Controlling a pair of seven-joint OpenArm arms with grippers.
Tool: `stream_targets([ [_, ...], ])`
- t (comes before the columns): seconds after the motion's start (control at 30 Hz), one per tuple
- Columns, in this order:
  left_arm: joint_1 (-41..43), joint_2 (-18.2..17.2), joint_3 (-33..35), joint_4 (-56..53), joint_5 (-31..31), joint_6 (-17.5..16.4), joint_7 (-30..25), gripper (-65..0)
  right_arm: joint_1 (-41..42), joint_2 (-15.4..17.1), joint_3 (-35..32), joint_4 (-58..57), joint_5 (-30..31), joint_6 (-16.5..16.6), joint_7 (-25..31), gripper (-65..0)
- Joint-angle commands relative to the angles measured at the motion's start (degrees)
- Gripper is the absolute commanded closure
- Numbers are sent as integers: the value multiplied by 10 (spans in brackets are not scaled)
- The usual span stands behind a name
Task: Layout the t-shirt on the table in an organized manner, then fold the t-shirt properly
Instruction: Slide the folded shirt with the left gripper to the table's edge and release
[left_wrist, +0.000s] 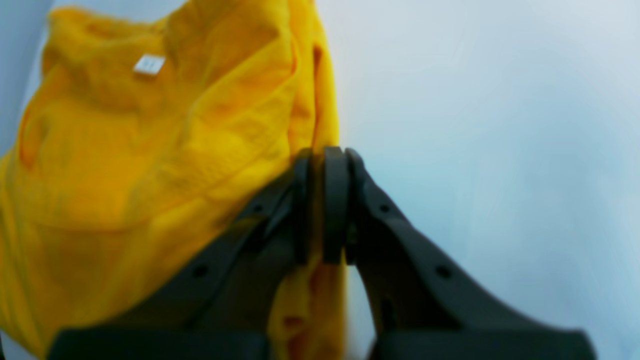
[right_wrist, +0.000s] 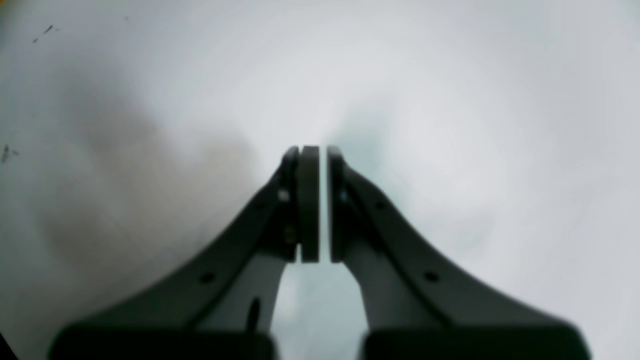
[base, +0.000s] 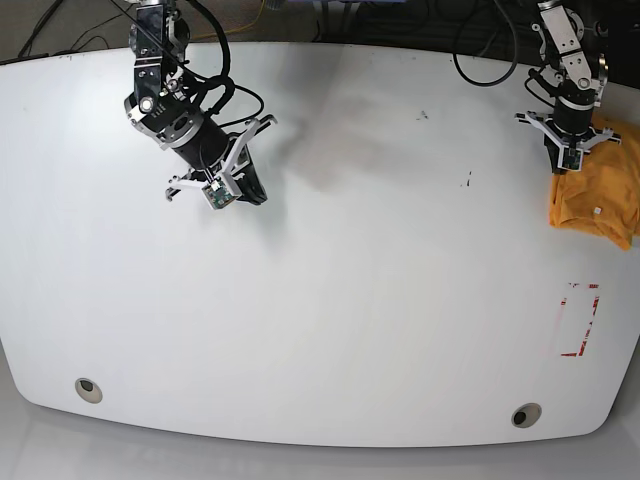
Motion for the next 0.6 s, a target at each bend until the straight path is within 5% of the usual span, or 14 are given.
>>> stream_targets([
  [0.0, 12, -4, -11, 14, -5, 0, 3, -22, 5, 1, 1, 14, 10, -1, 15, -20],
  [0.57, 42, -2, 31, 91, -81, 0, 0, -22, 8, 11, 6, 21, 3, -3, 18, -20],
])
